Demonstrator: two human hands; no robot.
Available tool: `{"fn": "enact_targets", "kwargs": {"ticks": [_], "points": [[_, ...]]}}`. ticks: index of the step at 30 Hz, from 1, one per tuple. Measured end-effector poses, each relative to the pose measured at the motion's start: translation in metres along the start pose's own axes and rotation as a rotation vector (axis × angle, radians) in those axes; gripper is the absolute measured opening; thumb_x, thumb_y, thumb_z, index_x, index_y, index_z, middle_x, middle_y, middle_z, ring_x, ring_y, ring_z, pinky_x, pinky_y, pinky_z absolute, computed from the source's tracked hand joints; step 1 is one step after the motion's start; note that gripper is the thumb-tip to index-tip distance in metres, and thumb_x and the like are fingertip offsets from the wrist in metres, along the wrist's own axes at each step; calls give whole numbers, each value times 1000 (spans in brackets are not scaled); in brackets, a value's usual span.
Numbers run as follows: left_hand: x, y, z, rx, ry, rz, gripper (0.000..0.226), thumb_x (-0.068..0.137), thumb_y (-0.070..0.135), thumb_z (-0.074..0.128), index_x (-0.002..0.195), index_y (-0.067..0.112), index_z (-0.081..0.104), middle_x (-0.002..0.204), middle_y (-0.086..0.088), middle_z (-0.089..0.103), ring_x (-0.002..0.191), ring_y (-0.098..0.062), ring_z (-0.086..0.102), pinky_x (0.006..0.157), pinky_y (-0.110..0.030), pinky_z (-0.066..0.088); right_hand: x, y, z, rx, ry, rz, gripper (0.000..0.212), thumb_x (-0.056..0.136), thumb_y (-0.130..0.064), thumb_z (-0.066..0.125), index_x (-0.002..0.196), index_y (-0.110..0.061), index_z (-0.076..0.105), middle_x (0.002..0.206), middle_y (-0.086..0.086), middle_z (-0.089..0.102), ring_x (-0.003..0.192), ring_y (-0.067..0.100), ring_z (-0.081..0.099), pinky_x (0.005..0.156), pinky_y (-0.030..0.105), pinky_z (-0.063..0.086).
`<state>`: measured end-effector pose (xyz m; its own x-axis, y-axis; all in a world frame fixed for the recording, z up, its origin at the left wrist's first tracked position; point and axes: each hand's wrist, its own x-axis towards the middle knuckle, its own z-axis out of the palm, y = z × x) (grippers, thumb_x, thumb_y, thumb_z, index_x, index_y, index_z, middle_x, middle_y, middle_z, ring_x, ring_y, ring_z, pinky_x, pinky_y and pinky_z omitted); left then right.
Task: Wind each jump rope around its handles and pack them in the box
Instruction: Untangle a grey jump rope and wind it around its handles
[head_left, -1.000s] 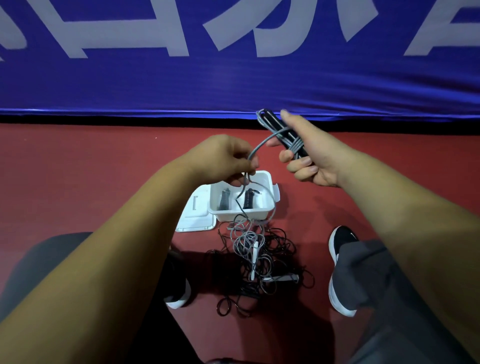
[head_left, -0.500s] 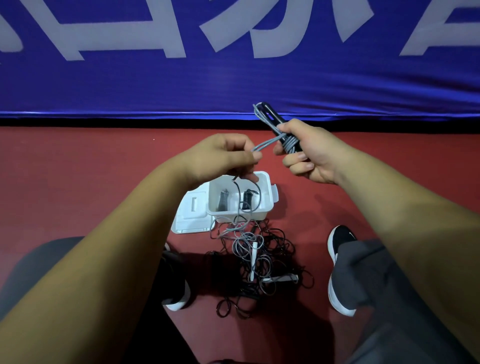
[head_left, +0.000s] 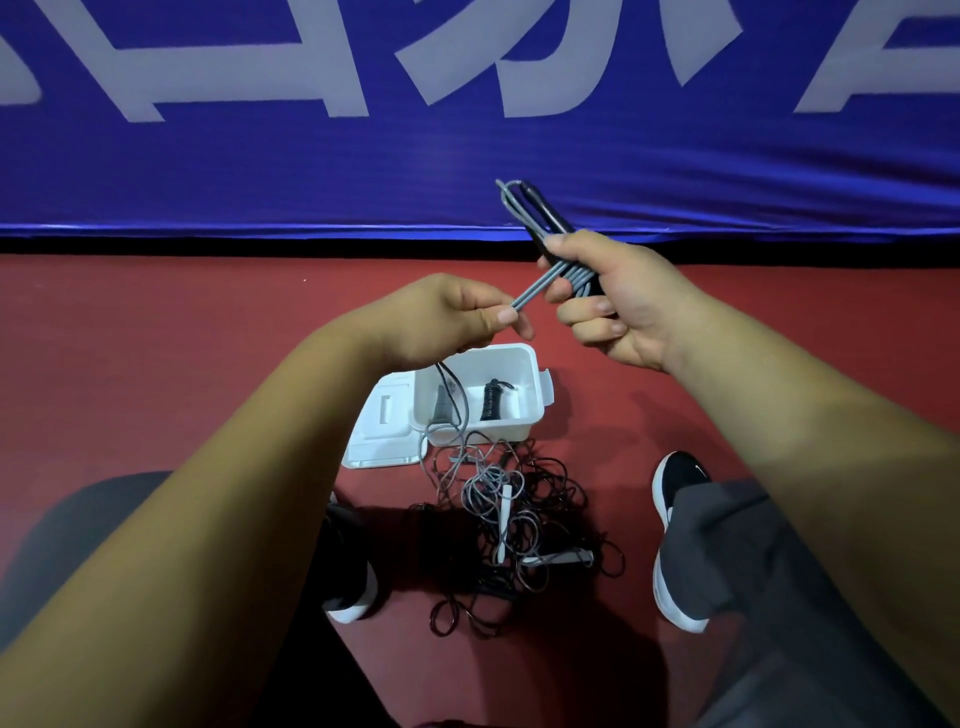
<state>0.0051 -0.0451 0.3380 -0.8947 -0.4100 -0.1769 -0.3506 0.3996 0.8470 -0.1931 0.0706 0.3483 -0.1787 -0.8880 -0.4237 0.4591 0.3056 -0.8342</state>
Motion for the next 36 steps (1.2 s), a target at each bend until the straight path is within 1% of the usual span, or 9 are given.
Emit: {"fn": "enact_targets", "kwargs": {"ticks": [5, 11, 14, 17, 20, 22, 25, 31, 36], "points": [[4, -6, -2, 22, 5, -21, 27, 109, 37, 55, 104, 24, 79, 65, 5, 39, 61, -13, 34, 57, -28, 30, 1, 1, 2, -12, 40, -17, 8, 99, -18, 62, 100, -16, 54, 74, 1, 54, 45, 5, 23, 31, 18, 15], [11, -14, 2, 49, 16, -75, 28, 110, 35, 53, 102, 22, 76, 68, 6, 46, 61, -11, 40, 59, -28, 35, 2, 6, 6, -127, 38, -103, 17, 100, -8, 61, 97, -18, 48, 74, 4, 55, 46, 8, 25, 36, 17, 15], [10, -18, 3, -92, 8, -136, 24, 106, 38, 60, 108, 18, 73, 84, 1, 66, 67, -12, 53, 63, -29, 42, 3, 9, 6, -279, 53, -140, 17, 100, -8, 62, 99, -18, 49, 75, 6, 55, 46, 11, 26, 40, 18, 16], [15, -14, 3, -406, 156, -132, 27, 100, 42, 69, 110, 16, 69, 101, -3, 73, 86, -18, 66, 80, -36, 52, 4, 12, 7, -403, 68, -162, 17, 99, -7, 62, 101, -19, 51, 75, 7, 54, 48, 13, 27, 44, 19, 18], [21, -6, -1, -704, 357, -60, 25, 102, 34, 67, 109, 11, 63, 91, -7, 66, 78, -15, 65, 91, -39, 56, 5, 17, 8, -490, 89, -150, 19, 97, -5, 62, 103, -20, 52, 76, 9, 52, 45, 13, 28, 45, 20, 21], [21, -5, -4, -764, 440, -58, 14, 103, 22, 67, 108, 10, 62, 85, -5, 70, 74, -12, 67, 94, -39, 59, 5, 20, 9, -511, 82, -137, 19, 97, -5, 62, 100, -21, 53, 76, 9, 52, 45, 13, 28, 45, 20, 21], [21, -6, -7, -889, 454, -81, 9, 102, 8, 65, 109, 12, 62, 92, -4, 75, 81, -15, 74, 97, -42, 60, 4, 21, 9, -491, 61, -127, 17, 97, -6, 63, 98, -20, 53, 75, 7, 52, 46, 13, 28, 44, 20, 20], [19, -9, -1, -1008, 388, 1, 13, 106, 9, 58, 111, 19, 65, 97, -1, 76, 88, -16, 73, 94, -38, 59, 0, 20, 7, -341, -8, -82, 15, 100, -11, 64, 92, -19, 55, 74, 4, 55, 47, 10, 26, 44, 20, 13], [20, -16, 2, -943, 434, -8, 17, 105, 6, 59, 116, 17, 64, 97, -5, 72, 89, -18, 71, 98, -41, 59, 0, 20, 7, -307, -26, -72, 17, 101, -13, 64, 90, -20, 54, 74, 5, 53, 47, 10, 25, 46, 22, 11]]}}
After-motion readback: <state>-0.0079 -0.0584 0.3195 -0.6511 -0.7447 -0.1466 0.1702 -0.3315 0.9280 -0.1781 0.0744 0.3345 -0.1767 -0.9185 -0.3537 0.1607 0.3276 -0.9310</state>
